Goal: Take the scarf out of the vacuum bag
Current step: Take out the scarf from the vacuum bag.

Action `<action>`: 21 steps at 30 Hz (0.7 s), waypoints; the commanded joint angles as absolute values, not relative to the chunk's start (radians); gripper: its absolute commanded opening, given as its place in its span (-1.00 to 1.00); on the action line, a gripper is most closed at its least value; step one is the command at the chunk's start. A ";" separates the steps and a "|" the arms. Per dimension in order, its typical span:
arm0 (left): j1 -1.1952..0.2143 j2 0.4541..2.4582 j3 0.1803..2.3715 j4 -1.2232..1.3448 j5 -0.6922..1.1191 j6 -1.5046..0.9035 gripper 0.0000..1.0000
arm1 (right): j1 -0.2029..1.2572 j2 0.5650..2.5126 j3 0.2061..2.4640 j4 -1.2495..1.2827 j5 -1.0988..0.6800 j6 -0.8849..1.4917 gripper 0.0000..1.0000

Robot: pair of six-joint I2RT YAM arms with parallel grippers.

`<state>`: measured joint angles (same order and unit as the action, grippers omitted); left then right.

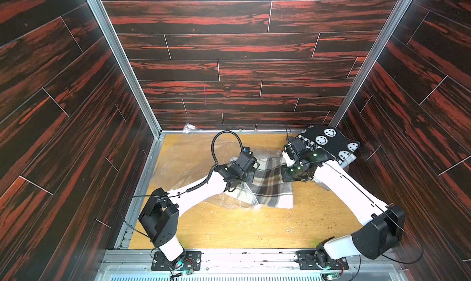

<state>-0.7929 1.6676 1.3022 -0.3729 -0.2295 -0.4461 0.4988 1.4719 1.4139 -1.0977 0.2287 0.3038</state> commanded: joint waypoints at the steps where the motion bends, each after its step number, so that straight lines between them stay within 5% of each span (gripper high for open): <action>1: -0.785 1.660 1.321 -0.389 -0.255 -0.453 -1.00 | 0.497 1.468 1.469 -1.225 0.383 0.257 -1.00; 21: -0.779 1.697 1.341 -0.411 -0.255 -0.480 -1.00 | 0.545 1.430 1.664 -1.324 0.784 0.100 -1.00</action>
